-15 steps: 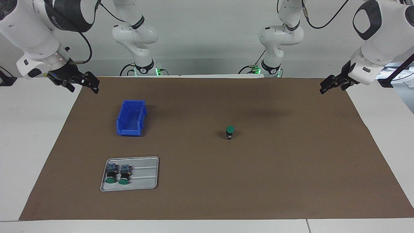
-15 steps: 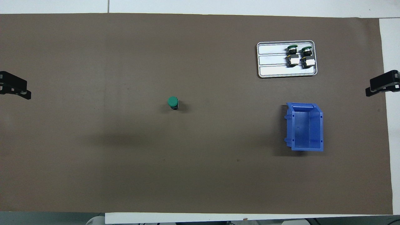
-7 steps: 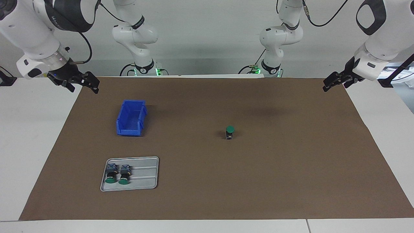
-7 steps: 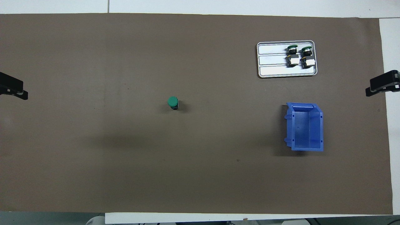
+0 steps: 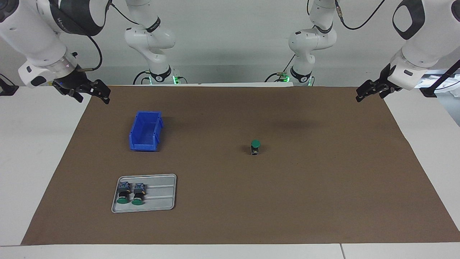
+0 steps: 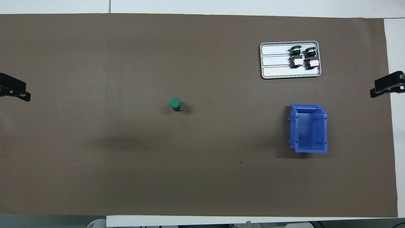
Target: Place and press button with both arms
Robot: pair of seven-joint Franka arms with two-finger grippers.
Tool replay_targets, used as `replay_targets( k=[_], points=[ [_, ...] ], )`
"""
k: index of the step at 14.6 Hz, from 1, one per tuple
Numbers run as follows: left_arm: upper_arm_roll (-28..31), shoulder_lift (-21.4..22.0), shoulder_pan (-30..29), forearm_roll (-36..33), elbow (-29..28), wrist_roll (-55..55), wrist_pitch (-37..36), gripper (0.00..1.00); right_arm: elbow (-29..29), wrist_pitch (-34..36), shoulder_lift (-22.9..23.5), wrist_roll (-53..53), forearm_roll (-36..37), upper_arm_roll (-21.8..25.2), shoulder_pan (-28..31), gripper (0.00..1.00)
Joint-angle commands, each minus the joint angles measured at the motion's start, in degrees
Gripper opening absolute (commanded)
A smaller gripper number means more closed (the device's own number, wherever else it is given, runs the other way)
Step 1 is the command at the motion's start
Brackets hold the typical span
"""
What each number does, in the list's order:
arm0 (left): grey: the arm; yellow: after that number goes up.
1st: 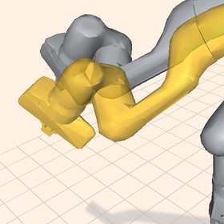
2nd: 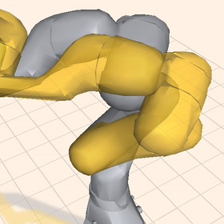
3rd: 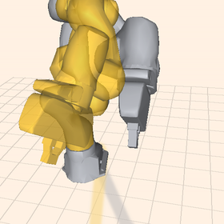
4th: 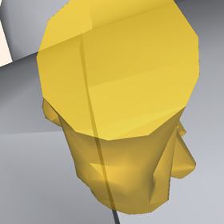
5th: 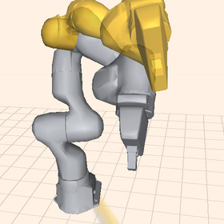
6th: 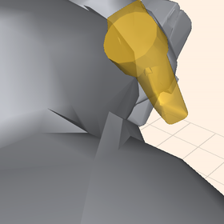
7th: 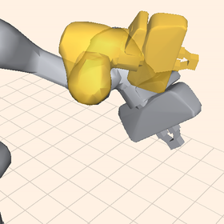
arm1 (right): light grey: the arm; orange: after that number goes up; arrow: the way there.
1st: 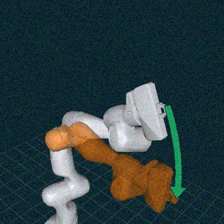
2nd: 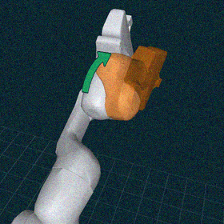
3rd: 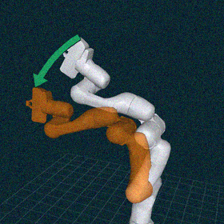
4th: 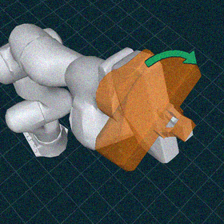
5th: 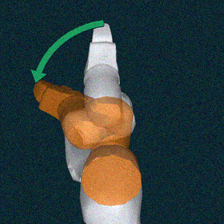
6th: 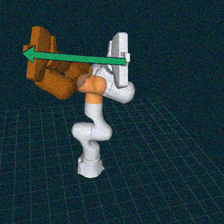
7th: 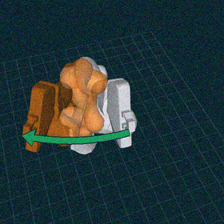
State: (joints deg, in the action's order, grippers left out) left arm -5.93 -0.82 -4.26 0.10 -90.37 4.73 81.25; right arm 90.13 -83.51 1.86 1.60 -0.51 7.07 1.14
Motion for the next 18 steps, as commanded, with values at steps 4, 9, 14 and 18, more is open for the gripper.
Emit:
replay_targets(
  k=[4,9,14,18],
  points=[
    [-0.6,0.5,-0.5,-0.9,-0.6,0.2,0.0,1.0,1.6,-0.3,-1.4,1.0,0.1,-0.5,0.5,0.99],
    [-0.6,0.6,-0.8,-0.9,-0.7,0.3,-0.2,1.0,1.6,-0.3,-1.4,1.0,0.1,-0.5,0.5,0.99],
    [-0.5,0.6,-1.2,-0.9,-0.7,0.3,-0.1,1.0,1.3,0.6,-3.4,6.3,-0.9,-1.5,-0.8,0.99],
    [-0.5,0.6,-1.1,-0.9,-0.7,0.3,-0.1,1.0,-1.1,-9.9,1.5,-17.9,-3.3,-6.4,-15.8,0.99]
  ],
)
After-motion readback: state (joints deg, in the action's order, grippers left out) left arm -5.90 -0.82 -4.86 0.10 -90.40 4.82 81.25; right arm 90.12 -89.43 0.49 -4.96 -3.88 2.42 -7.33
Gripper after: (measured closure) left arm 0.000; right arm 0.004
